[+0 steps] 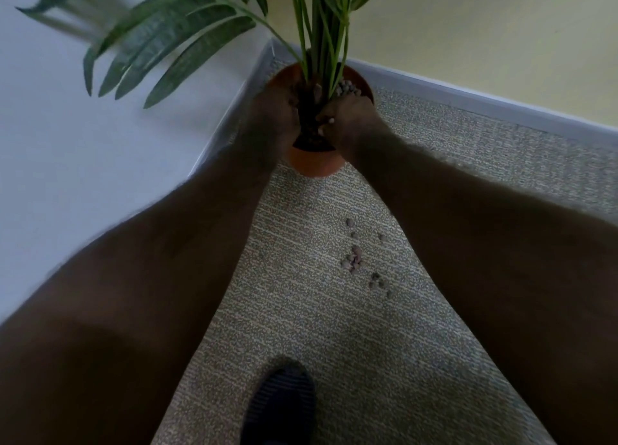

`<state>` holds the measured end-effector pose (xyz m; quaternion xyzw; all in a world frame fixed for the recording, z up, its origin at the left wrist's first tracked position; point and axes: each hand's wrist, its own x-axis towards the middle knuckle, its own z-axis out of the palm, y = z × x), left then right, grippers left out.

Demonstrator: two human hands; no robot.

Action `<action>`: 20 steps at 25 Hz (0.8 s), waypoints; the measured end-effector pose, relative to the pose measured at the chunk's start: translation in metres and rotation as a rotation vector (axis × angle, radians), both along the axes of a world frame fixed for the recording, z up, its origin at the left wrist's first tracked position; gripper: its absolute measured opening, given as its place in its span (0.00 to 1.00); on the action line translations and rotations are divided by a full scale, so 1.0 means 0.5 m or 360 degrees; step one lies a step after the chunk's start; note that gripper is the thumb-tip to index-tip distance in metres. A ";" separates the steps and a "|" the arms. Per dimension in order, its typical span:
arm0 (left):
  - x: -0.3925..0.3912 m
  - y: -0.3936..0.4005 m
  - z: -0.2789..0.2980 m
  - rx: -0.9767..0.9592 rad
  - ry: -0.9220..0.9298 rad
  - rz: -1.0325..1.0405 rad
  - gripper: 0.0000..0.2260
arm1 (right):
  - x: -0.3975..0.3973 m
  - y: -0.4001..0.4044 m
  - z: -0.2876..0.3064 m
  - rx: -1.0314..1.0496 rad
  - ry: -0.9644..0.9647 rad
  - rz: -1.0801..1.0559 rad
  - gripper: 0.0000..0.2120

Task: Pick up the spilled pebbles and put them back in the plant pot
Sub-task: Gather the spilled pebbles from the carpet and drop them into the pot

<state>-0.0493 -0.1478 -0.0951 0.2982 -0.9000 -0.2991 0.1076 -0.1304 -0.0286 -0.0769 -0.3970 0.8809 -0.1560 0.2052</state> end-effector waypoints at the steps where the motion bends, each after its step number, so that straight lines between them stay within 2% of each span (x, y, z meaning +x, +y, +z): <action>1: -0.002 0.005 -0.002 0.0049 0.0104 0.0009 0.16 | 0.000 0.004 -0.006 -0.0094 -0.0070 -0.0049 0.15; 2: 0.003 0.012 0.004 0.0038 0.0238 0.0019 0.13 | 0.006 0.010 0.002 -0.0195 -0.0140 -0.0104 0.14; 4: 0.018 0.023 0.016 -0.0143 0.0386 0.0026 0.14 | 0.005 0.028 0.000 -0.0408 -0.0186 -0.0270 0.14; 6: 0.035 0.016 0.014 -0.0313 0.0406 0.0147 0.14 | -0.009 0.063 -0.009 -0.0570 -0.0159 -0.0421 0.13; 8: 0.061 0.021 -0.010 -0.0491 0.0414 0.0124 0.11 | -0.023 0.118 -0.017 -0.0672 -0.0130 -0.0530 0.11; 10: 0.103 0.049 -0.047 -0.0514 0.0328 -0.0125 0.09 | -0.036 0.184 -0.041 -0.0567 0.0003 -0.0607 0.10; 13: 0.169 0.107 -0.116 -0.0279 -0.0076 -0.0544 0.08 | -0.041 0.286 -0.103 -0.0220 0.0017 -0.0718 0.11; 15: 0.187 0.144 -0.151 -0.0114 -0.0334 -0.0704 0.14 | -0.030 0.341 -0.144 0.0123 -0.0147 -0.0741 0.13; 17: 0.182 0.180 -0.173 0.0012 -0.0576 -0.0858 0.21 | -0.009 0.376 -0.179 0.0438 -0.0290 -0.0635 0.22; 20: 0.149 0.230 -0.193 0.0121 -0.0819 -0.0947 0.29 | 0.015 0.382 -0.214 0.0443 -0.0377 -0.0551 0.27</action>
